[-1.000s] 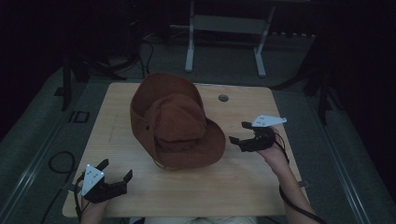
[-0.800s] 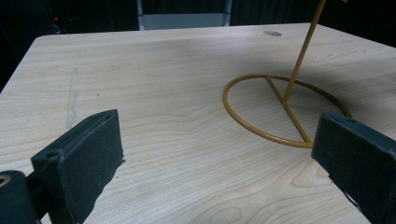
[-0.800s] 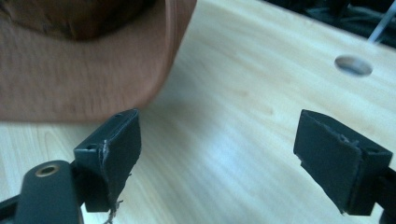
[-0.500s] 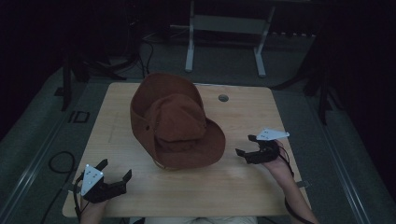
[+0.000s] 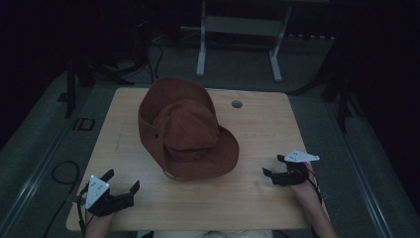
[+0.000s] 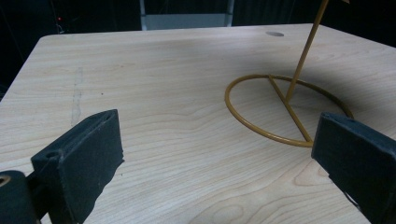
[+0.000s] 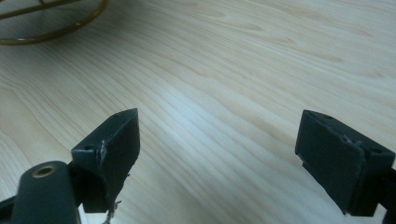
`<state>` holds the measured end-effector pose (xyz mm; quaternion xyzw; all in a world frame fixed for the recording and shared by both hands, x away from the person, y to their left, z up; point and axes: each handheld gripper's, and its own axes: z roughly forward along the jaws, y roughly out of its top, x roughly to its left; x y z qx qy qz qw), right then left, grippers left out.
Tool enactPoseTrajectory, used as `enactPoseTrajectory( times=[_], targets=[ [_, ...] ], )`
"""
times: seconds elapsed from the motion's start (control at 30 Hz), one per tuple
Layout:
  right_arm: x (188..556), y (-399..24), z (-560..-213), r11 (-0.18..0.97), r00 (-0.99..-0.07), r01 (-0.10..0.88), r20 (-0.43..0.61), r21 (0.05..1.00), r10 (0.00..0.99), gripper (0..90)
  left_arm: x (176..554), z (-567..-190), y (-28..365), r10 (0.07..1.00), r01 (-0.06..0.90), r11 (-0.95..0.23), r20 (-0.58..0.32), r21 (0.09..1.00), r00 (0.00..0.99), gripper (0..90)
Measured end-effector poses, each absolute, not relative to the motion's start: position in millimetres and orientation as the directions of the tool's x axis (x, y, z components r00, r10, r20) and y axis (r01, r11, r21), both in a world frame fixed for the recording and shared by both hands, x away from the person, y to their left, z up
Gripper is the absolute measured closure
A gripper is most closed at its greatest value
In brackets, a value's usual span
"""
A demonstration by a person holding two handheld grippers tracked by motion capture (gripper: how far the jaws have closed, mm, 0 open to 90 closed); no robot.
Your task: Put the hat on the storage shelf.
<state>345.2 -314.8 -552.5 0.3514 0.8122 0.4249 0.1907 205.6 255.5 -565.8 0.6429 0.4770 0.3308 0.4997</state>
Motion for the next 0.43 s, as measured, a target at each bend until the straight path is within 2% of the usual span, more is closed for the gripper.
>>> enactPoseTrajectory(
  times=[0.27, 0.43],
  targets=[
    [342, -332, -561, 0.360, -0.629, 0.423, -0.017, 0.832, 0.778, 14.1, 205, -566, 255, 0.945, 0.277, -0.062, -0.033, 0.959, 0.326, 2.7],
    [344, -331, -564, 0.374, -0.629, 0.439, -0.018, 0.817, 0.777, 13.8, 205, -567, 255, 0.944, 0.281, -0.064, -0.033, 0.958, 0.328, 2.7]
  ],
)
